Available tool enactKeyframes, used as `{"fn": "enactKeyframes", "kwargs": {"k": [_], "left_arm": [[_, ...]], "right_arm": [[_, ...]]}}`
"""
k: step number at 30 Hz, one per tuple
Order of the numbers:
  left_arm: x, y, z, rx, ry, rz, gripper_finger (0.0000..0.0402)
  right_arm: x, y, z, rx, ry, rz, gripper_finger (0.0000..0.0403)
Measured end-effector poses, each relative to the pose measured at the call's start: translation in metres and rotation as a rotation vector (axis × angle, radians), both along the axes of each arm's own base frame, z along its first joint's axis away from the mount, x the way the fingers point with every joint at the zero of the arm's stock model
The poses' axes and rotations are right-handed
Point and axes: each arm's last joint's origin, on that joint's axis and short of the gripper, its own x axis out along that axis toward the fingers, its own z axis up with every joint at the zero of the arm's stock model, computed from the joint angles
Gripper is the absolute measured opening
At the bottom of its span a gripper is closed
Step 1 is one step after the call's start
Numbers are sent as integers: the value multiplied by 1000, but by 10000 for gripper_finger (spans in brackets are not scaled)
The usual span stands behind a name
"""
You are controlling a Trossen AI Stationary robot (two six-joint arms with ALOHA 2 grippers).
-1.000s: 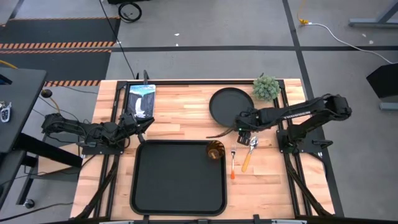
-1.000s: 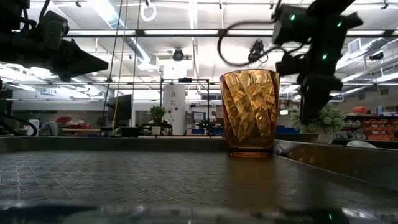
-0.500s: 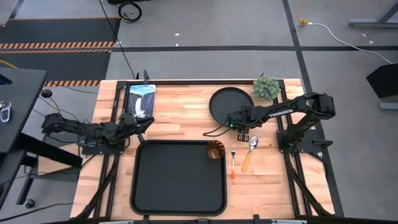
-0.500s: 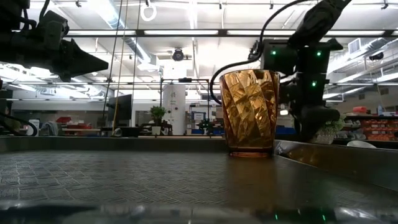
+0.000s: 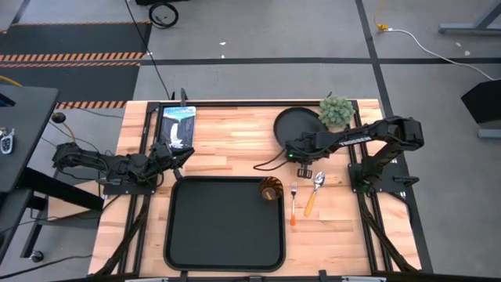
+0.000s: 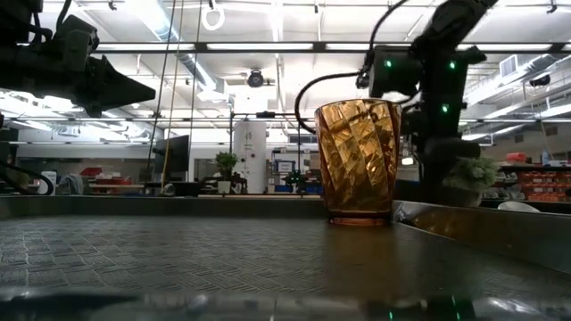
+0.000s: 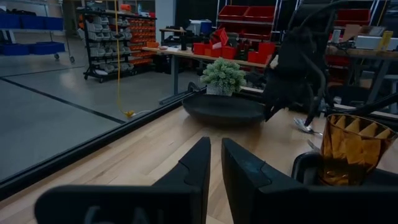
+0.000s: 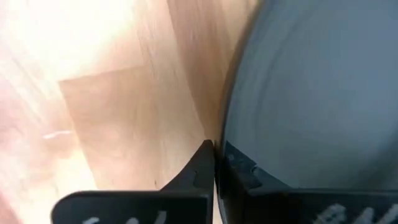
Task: Pick and place plate/cup/fork/spoon on tray
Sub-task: Put the black plate on the bottom left of the black serving tray
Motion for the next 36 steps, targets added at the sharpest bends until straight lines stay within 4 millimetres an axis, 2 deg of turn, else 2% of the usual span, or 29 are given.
{"fn": "enactKeyframes", "kwargs": {"k": [7,13,18,22,27,31,36], "left_arm": [[0,0,0,1,1,0,48],[0,0,0,6,4,0,48],[0,0,0,7,4,0,48],[0,0,0,7,4,1,48],[0,0,0,7,4,0,48],[0,0,0,8,4,0,48],[0,0,0,8,4,1,48]], "right_arm": [[25,19,44,8,-70,62,11],[49,37,95,-25,-234,97,11],[66,67,136,-19,-425,188,11],[73,98,160,-28,-578,293,11],[77,138,177,-46,-773,400,11],[80,168,184,3,-926,406,11],[95,206,160,43,-961,442,11]]}}
